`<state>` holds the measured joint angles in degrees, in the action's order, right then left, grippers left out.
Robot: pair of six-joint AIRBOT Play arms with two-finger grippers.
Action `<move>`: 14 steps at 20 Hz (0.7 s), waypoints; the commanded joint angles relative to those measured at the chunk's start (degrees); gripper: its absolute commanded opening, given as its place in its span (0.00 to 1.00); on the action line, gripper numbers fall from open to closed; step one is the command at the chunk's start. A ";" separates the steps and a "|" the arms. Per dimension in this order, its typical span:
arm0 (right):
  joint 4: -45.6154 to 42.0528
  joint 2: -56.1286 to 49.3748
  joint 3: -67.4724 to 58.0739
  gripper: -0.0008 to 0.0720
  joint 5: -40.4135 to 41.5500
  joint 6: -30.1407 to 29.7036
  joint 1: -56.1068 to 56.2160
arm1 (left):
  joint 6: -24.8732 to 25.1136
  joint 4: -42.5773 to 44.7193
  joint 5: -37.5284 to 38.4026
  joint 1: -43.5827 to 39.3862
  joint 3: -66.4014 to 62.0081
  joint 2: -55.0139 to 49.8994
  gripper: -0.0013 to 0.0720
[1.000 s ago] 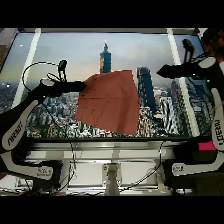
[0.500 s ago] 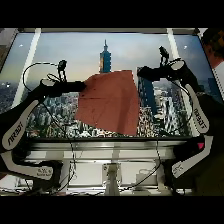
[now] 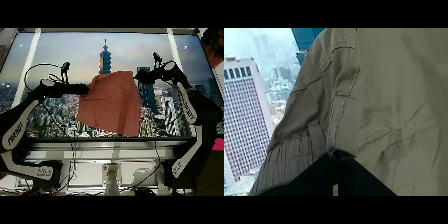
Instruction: Fold the clothes and pants, and hang the long-sleeved shirts on hangers.
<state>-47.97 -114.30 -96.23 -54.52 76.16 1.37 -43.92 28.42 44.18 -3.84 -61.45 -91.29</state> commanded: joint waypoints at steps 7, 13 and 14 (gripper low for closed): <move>-6.25 -6.47 -8.35 0.67 1.55 6.62 5.05 | -0.87 0.00 1.07 0.00 -0.04 -0.02 0.05; -10.08 -6.58 -10.45 0.67 2.23 7.32 4.50 | -0.85 0.02 1.07 0.02 -0.04 -0.02 0.05; -10.95 -6.58 -11.19 0.67 2.60 7.37 4.35 | -0.85 0.02 1.07 0.02 -0.04 -0.02 0.05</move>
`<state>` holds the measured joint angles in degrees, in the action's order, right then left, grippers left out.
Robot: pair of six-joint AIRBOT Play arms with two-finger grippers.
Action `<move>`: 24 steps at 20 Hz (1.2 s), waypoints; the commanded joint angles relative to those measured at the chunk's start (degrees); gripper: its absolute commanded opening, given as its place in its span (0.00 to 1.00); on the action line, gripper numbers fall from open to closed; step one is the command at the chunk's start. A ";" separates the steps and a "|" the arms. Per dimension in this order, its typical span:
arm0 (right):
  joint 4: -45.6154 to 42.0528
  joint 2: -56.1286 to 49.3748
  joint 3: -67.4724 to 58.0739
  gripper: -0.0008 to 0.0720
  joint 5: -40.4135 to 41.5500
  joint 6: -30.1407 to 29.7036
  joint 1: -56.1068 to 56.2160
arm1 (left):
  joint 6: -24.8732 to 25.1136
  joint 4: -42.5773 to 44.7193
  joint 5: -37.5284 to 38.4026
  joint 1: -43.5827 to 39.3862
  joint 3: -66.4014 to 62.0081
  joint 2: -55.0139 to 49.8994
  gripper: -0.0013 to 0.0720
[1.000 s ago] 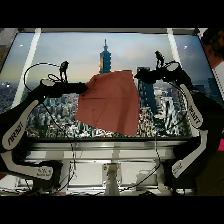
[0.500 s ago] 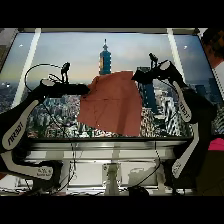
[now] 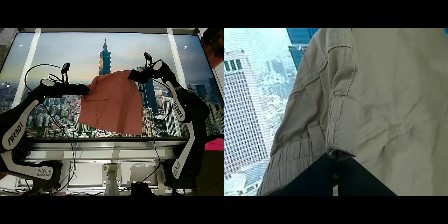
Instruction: Fold the clothes and pants, and hang the long-sleeved shirts on hangers.
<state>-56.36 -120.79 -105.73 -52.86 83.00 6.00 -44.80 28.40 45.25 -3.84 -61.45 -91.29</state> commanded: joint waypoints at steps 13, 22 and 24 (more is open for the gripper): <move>-1.70 -2.78 -2.32 0.63 -2.40 3.91 0.98 | 0.04 0.04 0.00 0.00 -0.04 -0.02 0.05; -2.60 -2.71 -5.20 0.03 6.45 0.98 3.30 | 0.24 0.07 -1.46 0.48 -0.07 0.11 0.05; -3.23 -1.70 -6.14 0.03 5.11 -3.26 2.40 | 0.24 0.04 -3.85 1.40 -0.07 0.70 0.05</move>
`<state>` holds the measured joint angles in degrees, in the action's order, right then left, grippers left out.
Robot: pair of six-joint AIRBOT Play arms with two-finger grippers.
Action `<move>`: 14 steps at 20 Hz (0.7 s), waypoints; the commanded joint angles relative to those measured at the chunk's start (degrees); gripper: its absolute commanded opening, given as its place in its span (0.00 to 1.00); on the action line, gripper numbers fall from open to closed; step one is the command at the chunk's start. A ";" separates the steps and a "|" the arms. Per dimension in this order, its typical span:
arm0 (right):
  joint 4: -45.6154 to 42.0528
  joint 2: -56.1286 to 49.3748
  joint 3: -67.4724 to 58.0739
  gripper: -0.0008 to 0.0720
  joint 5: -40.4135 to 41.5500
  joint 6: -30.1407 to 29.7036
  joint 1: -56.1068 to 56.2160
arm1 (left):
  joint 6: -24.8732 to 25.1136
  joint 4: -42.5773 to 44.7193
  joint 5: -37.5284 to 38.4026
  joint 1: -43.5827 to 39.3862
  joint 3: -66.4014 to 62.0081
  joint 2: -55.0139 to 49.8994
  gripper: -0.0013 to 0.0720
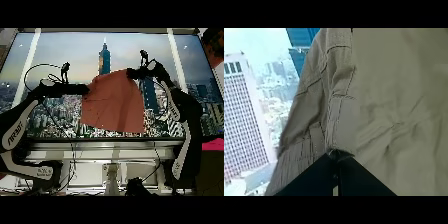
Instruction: Fold the clothes and pants, and hang the long-sleeved shirts on hangers.
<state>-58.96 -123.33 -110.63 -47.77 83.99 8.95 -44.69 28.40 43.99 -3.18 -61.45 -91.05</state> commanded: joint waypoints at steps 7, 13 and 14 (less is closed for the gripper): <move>-1.29 8.31 -1.31 0.02 -6.78 -20.13 -2.86 | 6.64 0.04 -11.47 2.56 -0.11 6.60 0.04; -1.44 14.75 2.45 0.02 -7.72 -20.57 -2.99 | 7.72 0.35 -11.43 0.61 -0.11 6.99 0.04; -1.46 16.31 5.14 0.02 -7.85 -20.87 -2.84 | 9.29 1.16 -11.47 -0.22 -0.11 6.99 0.04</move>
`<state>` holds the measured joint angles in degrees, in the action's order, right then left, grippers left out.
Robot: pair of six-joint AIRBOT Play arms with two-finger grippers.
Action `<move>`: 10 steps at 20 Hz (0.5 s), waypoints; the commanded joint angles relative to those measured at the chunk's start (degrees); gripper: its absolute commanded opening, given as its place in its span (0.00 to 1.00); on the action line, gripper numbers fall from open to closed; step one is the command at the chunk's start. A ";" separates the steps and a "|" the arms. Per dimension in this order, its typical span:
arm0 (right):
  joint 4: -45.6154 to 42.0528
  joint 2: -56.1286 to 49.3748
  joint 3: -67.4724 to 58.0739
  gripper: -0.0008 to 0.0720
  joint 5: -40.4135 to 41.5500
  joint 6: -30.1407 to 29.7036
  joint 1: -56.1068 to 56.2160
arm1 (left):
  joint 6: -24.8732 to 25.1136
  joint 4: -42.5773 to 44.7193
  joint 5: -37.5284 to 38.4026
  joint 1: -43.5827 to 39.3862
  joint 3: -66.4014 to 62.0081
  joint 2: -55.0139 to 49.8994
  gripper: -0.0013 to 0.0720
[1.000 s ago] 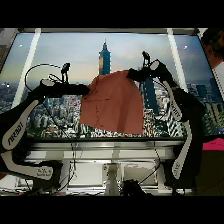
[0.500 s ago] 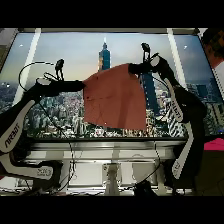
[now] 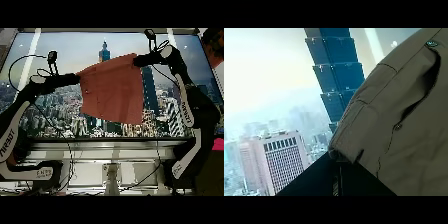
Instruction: Fold the clothes and pants, and hang the long-sleeved shirts on hangers.
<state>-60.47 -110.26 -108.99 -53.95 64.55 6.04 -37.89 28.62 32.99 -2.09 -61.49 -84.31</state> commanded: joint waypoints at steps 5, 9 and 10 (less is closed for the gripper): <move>0.33 13.60 18.93 0.02 -0.94 -6.97 0.11 | 3.87 4.37 -2.36 -3.87 -0.04 0.26 0.04; 0.42 22.08 29.55 0.02 -0.94 -11.39 1.16 | 4.52 7.67 -1.95 -5.05 -0.04 1.62 0.04; 0.35 23.67 30.86 0.02 -0.72 -12.17 1.14 | 4.55 10.25 -1.92 -5.33 -0.04 2.54 0.04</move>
<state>-60.18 -91.90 -84.29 -54.81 55.86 6.85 -33.98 34.44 31.20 -6.52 -61.49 -83.07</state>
